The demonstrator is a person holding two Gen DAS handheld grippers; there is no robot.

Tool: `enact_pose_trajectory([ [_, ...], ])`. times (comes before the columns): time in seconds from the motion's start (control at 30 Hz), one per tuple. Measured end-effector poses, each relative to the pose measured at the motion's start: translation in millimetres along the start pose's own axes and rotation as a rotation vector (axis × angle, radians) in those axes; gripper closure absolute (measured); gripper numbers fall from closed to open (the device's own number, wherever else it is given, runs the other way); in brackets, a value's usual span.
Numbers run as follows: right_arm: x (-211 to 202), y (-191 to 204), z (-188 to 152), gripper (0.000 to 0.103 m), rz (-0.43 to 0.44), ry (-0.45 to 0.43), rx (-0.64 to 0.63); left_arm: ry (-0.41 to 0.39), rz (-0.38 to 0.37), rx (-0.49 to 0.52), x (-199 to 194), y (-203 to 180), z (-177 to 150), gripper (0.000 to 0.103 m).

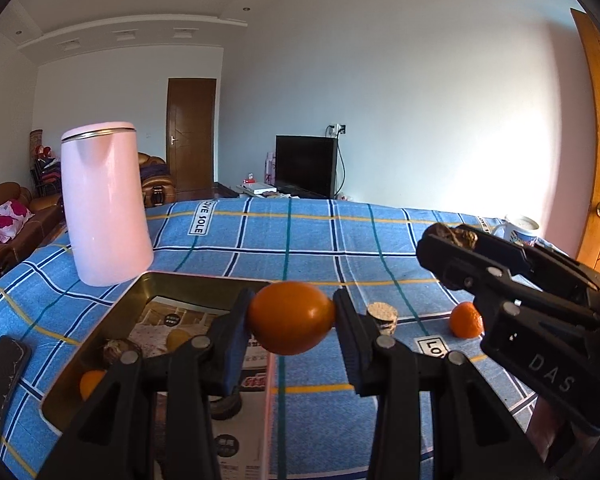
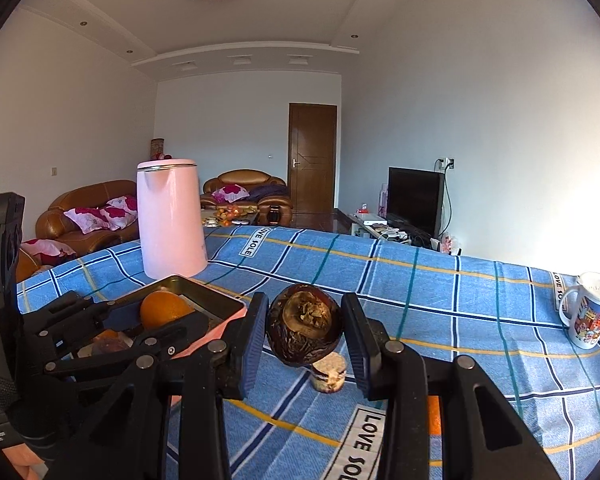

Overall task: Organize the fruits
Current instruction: 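Carry the orange and brown fruit over the tin box and open both tools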

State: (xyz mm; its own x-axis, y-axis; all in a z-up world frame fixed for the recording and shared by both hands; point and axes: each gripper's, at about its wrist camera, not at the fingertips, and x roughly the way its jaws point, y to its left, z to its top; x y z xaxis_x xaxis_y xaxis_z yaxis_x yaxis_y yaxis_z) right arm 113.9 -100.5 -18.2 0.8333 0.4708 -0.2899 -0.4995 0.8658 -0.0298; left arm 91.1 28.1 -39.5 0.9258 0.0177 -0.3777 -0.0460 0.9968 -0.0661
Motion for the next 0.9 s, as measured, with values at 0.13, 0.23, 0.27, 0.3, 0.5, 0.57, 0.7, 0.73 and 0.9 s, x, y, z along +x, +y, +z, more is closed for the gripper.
enact_pose_trajectory([
  [0.13, 13, 18, 8, 0.063, 0.037, 0.013, -0.017, 0.006, 0.025, -0.022, -3, 18, 0, 0.061],
  [0.23, 20, 30, 12, 0.063, 0.061, 0.02, -0.028, 0.007, 0.048, -0.035, -5, 30, 0, 0.061],
  [0.27, 22, 34, 13, 0.063, 0.066, 0.021, -0.035, 0.009, 0.051, -0.042, -5, 35, 0, 0.061],
  [0.3, 24, 37, 15, 0.063, 0.071, 0.022, -0.04, 0.013, 0.058, -0.047, -6, 38, 1, 0.061],
  [0.5, 46, 52, 19, 0.063, 0.127, 0.066, -0.031, 0.037, 0.115, -0.075, -4, 68, 2, 0.061],
  [0.57, 52, 60, 18, 0.063, 0.138, 0.081, -0.04, 0.045, 0.131, -0.09, -3, 79, 1, 0.061],
  [0.7, 64, 74, 17, 0.063, 0.157, 0.105, -0.058, 0.065, 0.149, -0.107, 1, 94, -1, 0.061],
  [0.73, 67, 77, 16, 0.063, 0.16, 0.112, -0.064, 0.07, 0.153, -0.111, 3, 96, -1, 0.061],
  [0.9, 81, 90, 14, 0.063, 0.17, 0.15, -0.089, 0.095, 0.153, -0.102, 10, 101, -3, 0.061],
])
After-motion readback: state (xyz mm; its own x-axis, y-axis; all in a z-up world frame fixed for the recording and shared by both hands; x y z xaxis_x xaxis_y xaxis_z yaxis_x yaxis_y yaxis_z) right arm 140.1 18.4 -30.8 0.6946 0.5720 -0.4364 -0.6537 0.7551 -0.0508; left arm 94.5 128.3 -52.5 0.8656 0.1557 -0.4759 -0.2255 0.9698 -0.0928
